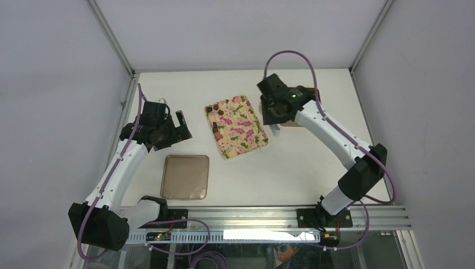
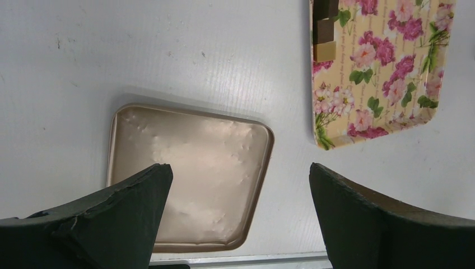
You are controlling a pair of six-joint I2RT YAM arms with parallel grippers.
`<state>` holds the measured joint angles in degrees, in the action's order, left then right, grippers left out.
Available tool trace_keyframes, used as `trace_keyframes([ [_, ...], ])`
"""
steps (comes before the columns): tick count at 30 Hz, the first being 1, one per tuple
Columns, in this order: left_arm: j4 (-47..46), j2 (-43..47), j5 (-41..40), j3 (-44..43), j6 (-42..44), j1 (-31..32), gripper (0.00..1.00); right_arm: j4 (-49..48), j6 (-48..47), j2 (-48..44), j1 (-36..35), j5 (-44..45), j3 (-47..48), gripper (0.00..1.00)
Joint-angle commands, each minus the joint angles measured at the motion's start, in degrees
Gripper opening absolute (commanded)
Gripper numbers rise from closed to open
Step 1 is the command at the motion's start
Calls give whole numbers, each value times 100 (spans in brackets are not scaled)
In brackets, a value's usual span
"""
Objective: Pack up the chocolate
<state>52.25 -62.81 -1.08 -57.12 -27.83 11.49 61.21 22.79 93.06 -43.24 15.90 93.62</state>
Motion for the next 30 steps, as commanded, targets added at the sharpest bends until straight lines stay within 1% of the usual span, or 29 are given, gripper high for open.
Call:
trace_keyframes([
  [1,-75,40,86,-288,27,-76,99,-242,-96,-553,860,-111,-347,0],
  [7,-75,75,30,-319,-20,-76,99,-377,-379,-463,1771,-392,-525,0],
  [12,-91,50,19,-325,-46,-76,99,-548,-551,-140,2166,-509,-365,0],
  [18,-118,56,-24,-322,-12,-76,99,-682,-691,207,2400,-588,-235,0],
  [27,-127,53,-108,-317,69,-76,99,-863,-723,489,2540,-562,-245,0],
  [30,-140,52,-147,-313,92,-76,99,-892,-710,582,2549,-687,-207,0],
])
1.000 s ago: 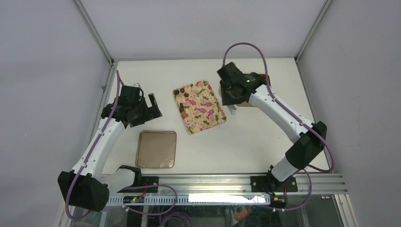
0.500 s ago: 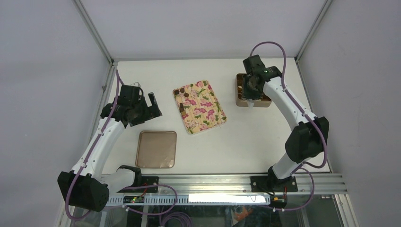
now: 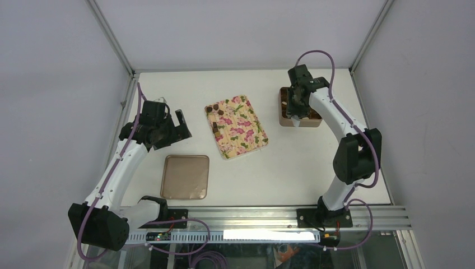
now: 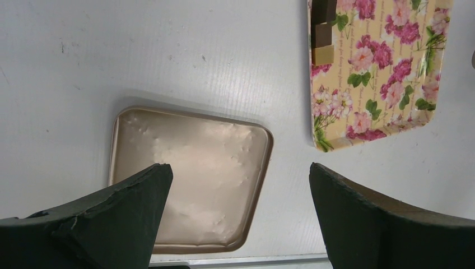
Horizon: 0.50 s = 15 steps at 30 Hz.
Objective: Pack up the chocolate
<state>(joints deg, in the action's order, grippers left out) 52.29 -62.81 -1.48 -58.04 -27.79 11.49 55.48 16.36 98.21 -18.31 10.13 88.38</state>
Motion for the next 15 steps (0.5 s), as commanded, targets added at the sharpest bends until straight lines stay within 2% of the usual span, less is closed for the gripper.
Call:
trace_keyframes([
  [1,-153,47,-110,-212,89,-76,99,-302,-64,105,55,-156,340,0],
  [6,-182,52,-108,-166,98,-76,99,-368,-9,208,51,-232,300,2],
  [10,-193,56,-113,-147,116,-76,99,-389,-12,234,55,-249,320,24],
  [15,-215,58,-85,-128,116,-76,99,-372,-5,202,51,-240,451,35],
])
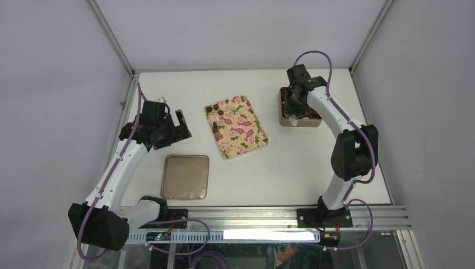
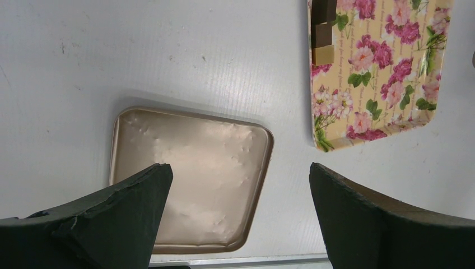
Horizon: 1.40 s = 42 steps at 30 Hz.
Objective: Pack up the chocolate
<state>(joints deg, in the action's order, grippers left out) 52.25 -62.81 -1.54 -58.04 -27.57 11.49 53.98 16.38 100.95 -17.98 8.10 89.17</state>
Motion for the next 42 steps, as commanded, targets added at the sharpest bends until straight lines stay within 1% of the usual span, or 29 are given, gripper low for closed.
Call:
trace_keyframes([
  [1,-215,60,-76,-118,88,-76,99,-206,-17,-87,22,-30,417,38],
  [4,-228,99,-91,-106,77,-74,99,-160,-54,-148,17,-19,501,42],
  [7,-228,142,-91,-55,68,-76,99,-133,-84,-223,21,6,540,42],
  [10,-242,178,-79,11,59,-76,99,-107,-86,-349,17,44,528,42],
  [13,-242,228,-83,50,35,-76,99,-116,-62,-618,-35,-74,478,38],
  [17,-242,277,-117,99,9,-76,99,-319,-61,-1164,-471,-161,279,36],
  [20,-242,295,-116,117,-24,-76,99,-415,4,-1337,-1105,-157,163,36],
  [21,-242,302,-113,118,-33,-76,99,-434,24,-1290,-1441,-124,147,37],
  [26,-242,384,-154,133,-93,-76,99,-471,270,-711,-2604,21,258,38],
  [30,-229,540,-198,199,-152,-76,99,-492,438,-132,-3271,86,490,38],
  [34,-144,596,-240,239,-122,-76,99,-571,554,213,-3543,45,652,39],
  [42,-111,613,-270,284,-82,-83,99,-545,576,616,-3584,-79,890,42],
])
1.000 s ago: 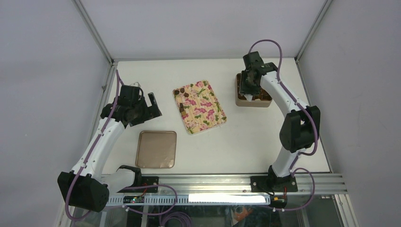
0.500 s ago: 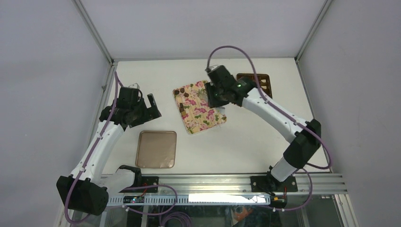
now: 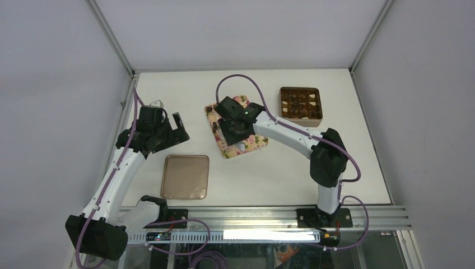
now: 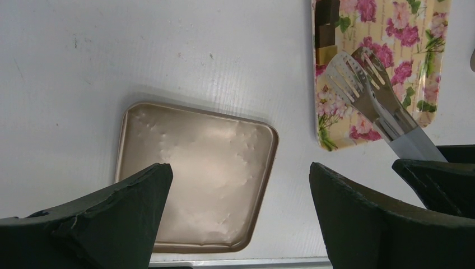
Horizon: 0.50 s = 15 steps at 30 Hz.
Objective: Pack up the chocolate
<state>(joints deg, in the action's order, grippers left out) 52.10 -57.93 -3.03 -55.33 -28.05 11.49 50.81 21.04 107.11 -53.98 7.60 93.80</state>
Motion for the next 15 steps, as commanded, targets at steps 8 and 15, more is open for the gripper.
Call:
trace_keyframes([
  [8,-99,125,-156,38,2,-85,99,-173,70,229,-13,-97,516,42],
  [15,-103,136,-177,59,15,-85,99,51,-9,533,-95,246,755,42],
])
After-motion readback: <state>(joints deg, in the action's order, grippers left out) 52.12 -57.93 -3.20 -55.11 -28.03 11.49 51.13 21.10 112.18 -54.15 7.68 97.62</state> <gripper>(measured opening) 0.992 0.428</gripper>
